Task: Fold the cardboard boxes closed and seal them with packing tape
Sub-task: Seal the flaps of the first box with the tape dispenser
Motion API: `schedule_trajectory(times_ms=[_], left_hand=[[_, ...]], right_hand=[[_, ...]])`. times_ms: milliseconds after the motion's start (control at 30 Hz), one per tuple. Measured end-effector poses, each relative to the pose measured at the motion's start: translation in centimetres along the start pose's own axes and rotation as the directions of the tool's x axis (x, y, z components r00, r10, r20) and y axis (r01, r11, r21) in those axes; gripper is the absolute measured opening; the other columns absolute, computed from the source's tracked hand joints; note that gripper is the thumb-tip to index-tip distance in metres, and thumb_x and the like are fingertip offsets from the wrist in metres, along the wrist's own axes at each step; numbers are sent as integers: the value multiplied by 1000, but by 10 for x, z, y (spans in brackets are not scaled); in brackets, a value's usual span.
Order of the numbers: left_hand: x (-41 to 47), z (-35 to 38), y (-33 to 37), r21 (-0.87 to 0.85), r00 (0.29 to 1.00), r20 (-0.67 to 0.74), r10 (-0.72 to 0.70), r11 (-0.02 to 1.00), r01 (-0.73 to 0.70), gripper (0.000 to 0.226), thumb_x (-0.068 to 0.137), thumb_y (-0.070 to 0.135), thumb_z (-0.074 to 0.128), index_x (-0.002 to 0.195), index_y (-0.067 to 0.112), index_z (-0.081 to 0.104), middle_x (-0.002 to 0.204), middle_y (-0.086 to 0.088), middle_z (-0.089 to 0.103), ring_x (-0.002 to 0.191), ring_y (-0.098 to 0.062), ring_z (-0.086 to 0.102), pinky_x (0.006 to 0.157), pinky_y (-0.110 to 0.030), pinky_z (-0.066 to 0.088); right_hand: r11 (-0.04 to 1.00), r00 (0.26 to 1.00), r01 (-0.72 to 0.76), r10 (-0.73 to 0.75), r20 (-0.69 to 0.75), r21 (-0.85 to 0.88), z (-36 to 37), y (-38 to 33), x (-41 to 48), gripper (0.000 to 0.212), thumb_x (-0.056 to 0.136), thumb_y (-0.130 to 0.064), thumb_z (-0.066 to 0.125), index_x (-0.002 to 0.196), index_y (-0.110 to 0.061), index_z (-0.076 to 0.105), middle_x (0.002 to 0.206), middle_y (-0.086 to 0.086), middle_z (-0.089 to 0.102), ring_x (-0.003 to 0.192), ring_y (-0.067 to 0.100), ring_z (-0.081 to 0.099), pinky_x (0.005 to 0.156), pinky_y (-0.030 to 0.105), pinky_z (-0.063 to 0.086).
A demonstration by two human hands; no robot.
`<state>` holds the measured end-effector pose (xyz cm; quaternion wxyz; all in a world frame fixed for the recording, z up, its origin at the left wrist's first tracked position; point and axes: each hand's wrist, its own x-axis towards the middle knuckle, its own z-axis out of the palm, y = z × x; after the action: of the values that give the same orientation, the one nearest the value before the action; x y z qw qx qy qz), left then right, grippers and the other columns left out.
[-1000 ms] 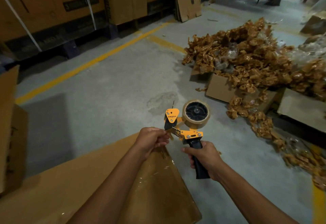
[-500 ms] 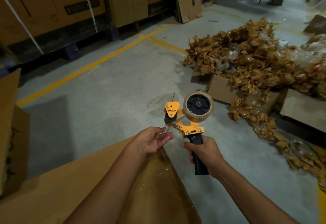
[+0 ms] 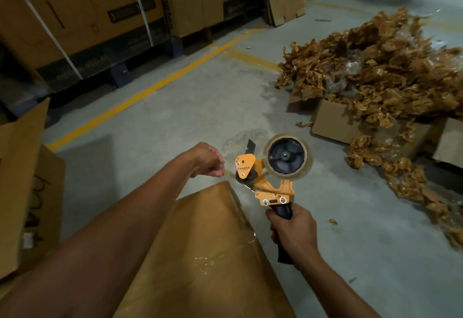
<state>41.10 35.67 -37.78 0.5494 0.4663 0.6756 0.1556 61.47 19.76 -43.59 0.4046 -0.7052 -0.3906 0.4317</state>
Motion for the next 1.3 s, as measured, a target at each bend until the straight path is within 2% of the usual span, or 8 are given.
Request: schedule_trajectory(times_ms=[233,400,633,800,1033,1200,1300], left_hand=[[13,6,-4,279,993,63,102,953,-115,17,91,-16,54,90,-5,68,71,-18,66,55,-18,66,56,-25,59],[19,3,-10,405,990,103,95,905,-129,17,87,-12,61,85,0,73,68,-15,69,55,-18,66,62,-26,60],[21,-1,-17,430,987,114,112,890,-151,14,87,-9,65,92,-2,76,69,-13,69,57,-15,66,62,-24,59],[20,0,-13,373,983,98,154,910,-180,11,87,-10,65,92,-6,73,76,-20,71,59,-20,68,67,-29,61],[19,1,0,347,982,82,171,919,-189,10,88,-11,63,92,-8,71,74,-21,70,61,-21,68,67,-30,61],[21,1,-11,428,985,91,148,887,-173,10,87,-9,66,88,-3,74,69,-16,71,58,-18,68,75,-34,62],[21,2,-24,446,986,85,147,879,-169,14,85,-7,68,84,3,77,76,-16,73,67,-21,70,74,-32,62]], right_hand=[[996,997,-76,75,24,41,7,19,-8,6,85,-12,70,84,-9,65,62,11,66,49,20,63,51,35,56],[996,995,-89,87,46,28,8,17,-11,5,84,-10,71,82,-10,67,63,12,66,48,19,62,47,30,53],[996,996,-84,83,39,16,5,15,-8,6,85,-11,72,86,-12,66,65,12,67,51,20,64,49,30,55],[995,995,-89,87,42,39,3,11,-7,5,85,-10,71,86,-12,66,66,14,67,50,19,62,49,30,54],[996,997,-77,76,19,47,0,6,-5,5,84,-9,70,82,-10,66,62,13,65,48,18,62,50,33,54],[997,996,-77,76,41,7,3,9,-7,7,84,-12,72,82,-15,67,62,9,67,50,20,65,52,35,57],[997,996,-76,77,50,-31,7,13,-12,9,84,-13,72,83,-19,65,63,7,68,52,21,66,53,36,58]])
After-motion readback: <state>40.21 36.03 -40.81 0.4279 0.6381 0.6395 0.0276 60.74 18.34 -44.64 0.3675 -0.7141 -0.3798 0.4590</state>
